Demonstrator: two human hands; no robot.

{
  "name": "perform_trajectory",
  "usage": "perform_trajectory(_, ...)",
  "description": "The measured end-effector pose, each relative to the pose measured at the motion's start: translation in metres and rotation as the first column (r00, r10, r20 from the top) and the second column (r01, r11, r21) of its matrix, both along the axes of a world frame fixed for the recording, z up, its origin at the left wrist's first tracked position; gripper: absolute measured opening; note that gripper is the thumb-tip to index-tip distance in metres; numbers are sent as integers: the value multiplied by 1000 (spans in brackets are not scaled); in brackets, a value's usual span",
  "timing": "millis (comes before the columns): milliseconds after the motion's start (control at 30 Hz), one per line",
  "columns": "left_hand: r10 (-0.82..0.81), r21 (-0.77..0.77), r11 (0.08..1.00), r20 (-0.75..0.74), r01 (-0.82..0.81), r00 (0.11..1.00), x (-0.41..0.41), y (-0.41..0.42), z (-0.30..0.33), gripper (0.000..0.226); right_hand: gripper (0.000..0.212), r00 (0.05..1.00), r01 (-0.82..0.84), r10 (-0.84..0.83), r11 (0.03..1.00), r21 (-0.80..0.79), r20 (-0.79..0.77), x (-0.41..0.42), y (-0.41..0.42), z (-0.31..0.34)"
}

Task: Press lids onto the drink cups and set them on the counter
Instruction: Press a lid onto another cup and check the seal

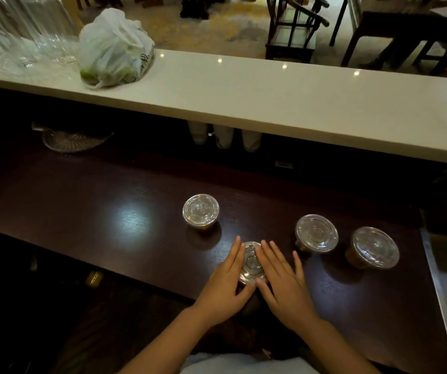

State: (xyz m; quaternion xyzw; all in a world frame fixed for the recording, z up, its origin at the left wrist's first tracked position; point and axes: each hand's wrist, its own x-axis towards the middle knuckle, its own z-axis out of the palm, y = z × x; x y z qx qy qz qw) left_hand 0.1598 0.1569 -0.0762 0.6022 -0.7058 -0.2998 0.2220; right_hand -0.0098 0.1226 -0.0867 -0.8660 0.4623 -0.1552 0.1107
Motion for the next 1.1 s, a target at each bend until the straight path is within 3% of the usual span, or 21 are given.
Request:
perform_trajectory(133,38,-86,995,-113,-48,993,3,1,-11,77,50,992,-81,93,989,-122,89,-9,1,4)
perform_trajectory(333,133,-123,979,-201,-160,970,2,-4,-16,57,13,974,-168,209,921,-352,82,-8,-5,4)
perform_trajectory(433,170,-110,973,-240,-201,956,2,-5,-17,54,6,960,-240,276,891,-385,40,-4,-10,11)
perform_trajectory(567,188,-99,970,-266,-221,946,4,-5,-11,54,5,946,-288,322,893,-347,43,-3,-22,24)
perform_trajectory(667,244,-112,945,-379,-306,893,3,-8,5,59,7,950,-254,289,935,-249,114,-3,-32,38)
perform_trajectory(800,375,-52,883,-520,-467,767,-5,-12,18,65,10,914,-44,50,999,-25,404,1,-41,53)
perform_trajectory(867,389,-71,865,-529,-496,754,-8,-10,21,59,14,822,114,-162,986,121,546,6,-44,54)
perform_trajectory(933,373,-121,865,-494,-487,785,-9,-8,26,58,16,668,209,-400,910,357,627,12,-45,55)
perform_trajectory(1000,327,-164,885,-451,-437,831,-9,-7,34,60,15,447,163,-601,783,600,663,19,-43,56)
perform_trajectory(1100,186,-268,919,-351,-289,918,-5,-7,47,58,9,154,-25,-795,591,806,587,27,-39,57)
